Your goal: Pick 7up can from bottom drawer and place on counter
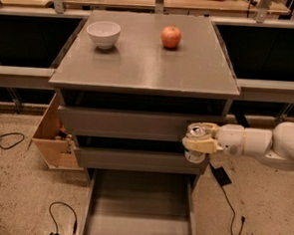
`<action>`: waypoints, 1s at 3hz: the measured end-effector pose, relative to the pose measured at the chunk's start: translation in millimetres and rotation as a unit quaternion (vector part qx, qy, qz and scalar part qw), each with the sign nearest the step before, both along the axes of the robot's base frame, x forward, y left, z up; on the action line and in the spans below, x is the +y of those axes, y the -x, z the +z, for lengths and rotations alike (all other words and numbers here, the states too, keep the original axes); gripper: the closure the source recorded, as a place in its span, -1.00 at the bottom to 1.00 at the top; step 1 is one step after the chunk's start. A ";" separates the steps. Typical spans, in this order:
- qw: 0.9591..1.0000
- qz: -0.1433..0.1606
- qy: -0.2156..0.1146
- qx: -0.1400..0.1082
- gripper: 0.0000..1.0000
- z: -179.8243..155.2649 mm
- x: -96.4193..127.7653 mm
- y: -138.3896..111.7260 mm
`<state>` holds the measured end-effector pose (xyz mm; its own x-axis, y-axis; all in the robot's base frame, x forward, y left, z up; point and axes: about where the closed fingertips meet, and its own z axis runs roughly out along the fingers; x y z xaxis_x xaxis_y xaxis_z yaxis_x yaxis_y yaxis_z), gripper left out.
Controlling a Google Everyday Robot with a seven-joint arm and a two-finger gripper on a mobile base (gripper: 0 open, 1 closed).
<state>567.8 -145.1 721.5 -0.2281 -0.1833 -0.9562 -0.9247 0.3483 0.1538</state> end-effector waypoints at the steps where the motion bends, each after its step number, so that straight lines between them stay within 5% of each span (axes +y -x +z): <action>1: 1.000 -0.005 0.003 -0.004 1.00 15.6 -1.4 -2.8; 2: 1.000 -0.001 -0.006 -0.008 1.00 14.9 3.8 -4.6; 3: 0.999 -0.024 -0.017 -0.028 1.00 56.7 -1.7 -8.4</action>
Offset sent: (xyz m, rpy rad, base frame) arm 0.0067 0.0044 0.0141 0.0342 -0.0290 -0.0053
